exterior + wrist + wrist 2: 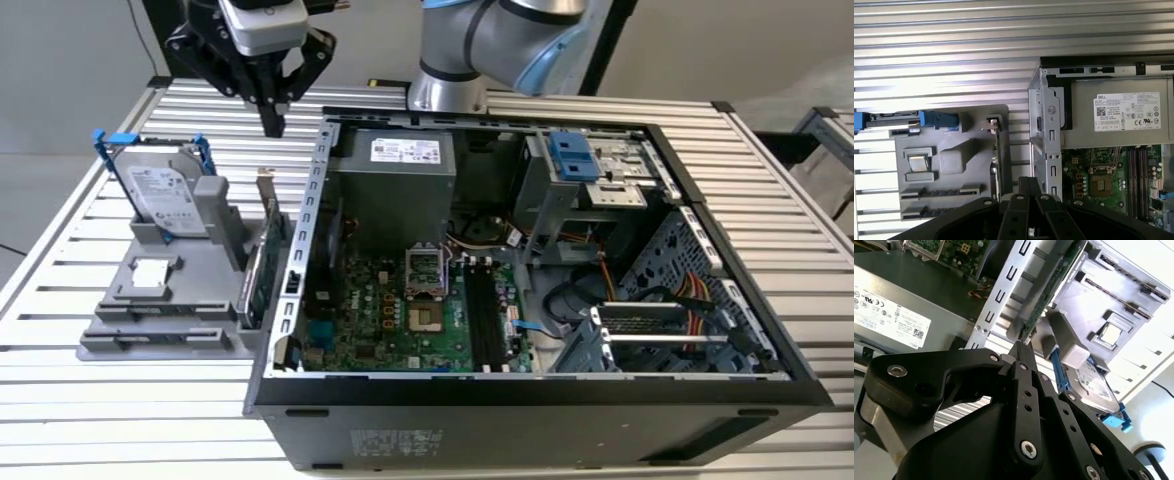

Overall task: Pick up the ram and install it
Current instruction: 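Reach for the ram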

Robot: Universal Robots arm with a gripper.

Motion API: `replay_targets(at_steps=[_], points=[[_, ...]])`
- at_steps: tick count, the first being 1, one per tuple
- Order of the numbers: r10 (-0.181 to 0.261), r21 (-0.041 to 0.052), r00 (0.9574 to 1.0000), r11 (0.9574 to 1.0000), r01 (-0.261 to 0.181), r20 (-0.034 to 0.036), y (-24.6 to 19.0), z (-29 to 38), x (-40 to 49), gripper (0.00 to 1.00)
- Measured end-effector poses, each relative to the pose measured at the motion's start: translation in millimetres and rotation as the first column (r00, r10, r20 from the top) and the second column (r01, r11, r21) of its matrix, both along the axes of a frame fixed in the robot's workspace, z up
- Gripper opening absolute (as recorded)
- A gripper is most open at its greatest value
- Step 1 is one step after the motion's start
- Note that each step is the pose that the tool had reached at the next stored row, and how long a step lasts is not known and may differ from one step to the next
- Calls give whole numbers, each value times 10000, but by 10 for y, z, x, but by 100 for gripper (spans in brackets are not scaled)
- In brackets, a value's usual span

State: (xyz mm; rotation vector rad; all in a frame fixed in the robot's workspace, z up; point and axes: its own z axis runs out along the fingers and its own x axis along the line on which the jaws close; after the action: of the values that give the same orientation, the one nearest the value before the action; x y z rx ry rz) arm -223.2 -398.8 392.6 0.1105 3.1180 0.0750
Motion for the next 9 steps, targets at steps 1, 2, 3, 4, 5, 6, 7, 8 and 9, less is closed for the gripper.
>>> replay_targets(at_steps=[1, 2, 3, 4, 5, 6, 7, 8, 9], points=[[1, 0, 10000, 10000, -1, 0, 0, 0, -14, 0], [0, 0, 10000, 10000, 0, 0, 0, 0, -28, 0], [0, 0, 10000, 10000, 0, 0, 0, 0, -40, 0], [1, 0, 10000, 10000, -1, 0, 0, 0, -51, 0], [1, 0, 10000, 10000, -1, 0, 0, 0, -63, 0], [1, 0, 10000, 10000, -1, 0, 0, 0, -74, 0], [1, 0, 10000, 10000, -1, 0, 0, 0, -85, 0], [1, 0, 10000, 10000, -1, 0, 0, 0, -95, 0], [1, 0, 10000, 10000, -1, 0, 0, 0, -106, 0]])
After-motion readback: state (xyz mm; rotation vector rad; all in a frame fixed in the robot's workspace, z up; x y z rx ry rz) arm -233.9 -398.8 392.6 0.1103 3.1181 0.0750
